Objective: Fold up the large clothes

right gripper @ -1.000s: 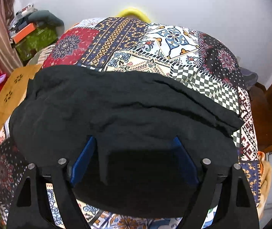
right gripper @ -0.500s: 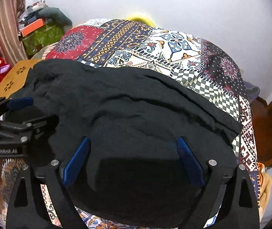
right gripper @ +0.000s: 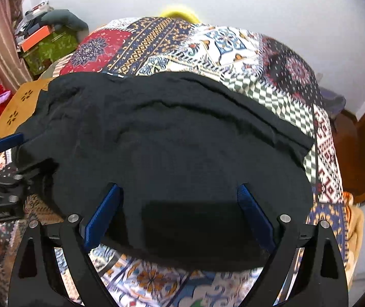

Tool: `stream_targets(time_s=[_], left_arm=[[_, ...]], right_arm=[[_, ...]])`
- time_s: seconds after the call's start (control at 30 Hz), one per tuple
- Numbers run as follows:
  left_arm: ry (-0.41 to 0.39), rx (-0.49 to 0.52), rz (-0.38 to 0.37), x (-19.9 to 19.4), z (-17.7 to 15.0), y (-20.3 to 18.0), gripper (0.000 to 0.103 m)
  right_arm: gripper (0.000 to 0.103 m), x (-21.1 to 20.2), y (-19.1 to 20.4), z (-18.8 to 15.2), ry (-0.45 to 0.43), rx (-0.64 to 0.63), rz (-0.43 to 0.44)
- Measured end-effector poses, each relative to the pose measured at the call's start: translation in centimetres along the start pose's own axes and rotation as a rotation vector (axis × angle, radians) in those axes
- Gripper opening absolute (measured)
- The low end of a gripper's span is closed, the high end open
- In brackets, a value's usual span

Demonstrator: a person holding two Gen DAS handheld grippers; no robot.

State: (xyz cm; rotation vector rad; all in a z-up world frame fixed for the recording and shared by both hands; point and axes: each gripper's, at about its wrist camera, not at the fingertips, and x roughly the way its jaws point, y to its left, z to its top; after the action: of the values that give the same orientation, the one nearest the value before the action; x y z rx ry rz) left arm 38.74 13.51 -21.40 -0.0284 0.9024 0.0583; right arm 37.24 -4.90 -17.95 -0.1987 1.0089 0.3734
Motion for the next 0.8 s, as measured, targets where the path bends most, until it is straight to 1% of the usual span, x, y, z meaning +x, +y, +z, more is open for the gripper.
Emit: stream_targets(time_s=[0.03,0.1,0.2,0.27,0.33,0.4,0.5,0.57,0.63,0.73,0.8], left_arm=[[-0.008,-0.016,-0.001,-0.7,-0.3,0.6,0.101],[-0.02,-0.08,-0.016,-2.0,-0.8,2.4,0.101],[-0.038,-0.244,-0.046,-3.4,-1.7,6.2,0.101],[-0.016,-0.37,-0.124,-3.2,-2.5,8.8,0.101],[0.024,-0.499,-0.195,-2.2,-3.6,11.3,0.101],[0.06,-0.581,-0.235,-1.0,-4.5,12.7,0.101],[0.107,-0.689,-0.329,1.0,-6.2,13.8,0.101],[0.13,-0.747,-0.413,2.5,-7.1,13.9,0.101],[0.132,-0.78,-0.457,3.6,-7.2,13.7,0.101],[0.112,-0.8,-0.467,4.5,-6.7,13.5,0.101],[0.101,-0.805,-0.505,5.5,-5.9,13.6,0.101]], right_arm=[[0.091,-0.3,0.0,-0.1,-0.004,0.002,0.002],[0.091,-0.9,0.2,-0.4,-0.015,-0.001,0.003],[0.091,-1.6,0.6,-0.7,-0.029,-0.005,0.018],[0.091,-1.9,1.1,-0.9,-0.034,-0.012,0.031],[0.091,-2.0,1.5,-1.0,-0.036,-0.019,0.036],[0.091,-2.1,1.8,-1.1,-0.036,-0.029,0.038],[0.091,-1.8,1.8,-1.0,-0.035,-0.033,0.036],[0.091,-1.3,1.6,-0.9,-0.027,-0.026,0.032],[0.091,-0.8,1.3,-0.9,-0.014,-0.012,0.028],[0.091,0.0,0.8,-1.1,0.006,0.017,0.038],[0.092,0.3,0.6,-1.3,0.012,0.026,0.03]])
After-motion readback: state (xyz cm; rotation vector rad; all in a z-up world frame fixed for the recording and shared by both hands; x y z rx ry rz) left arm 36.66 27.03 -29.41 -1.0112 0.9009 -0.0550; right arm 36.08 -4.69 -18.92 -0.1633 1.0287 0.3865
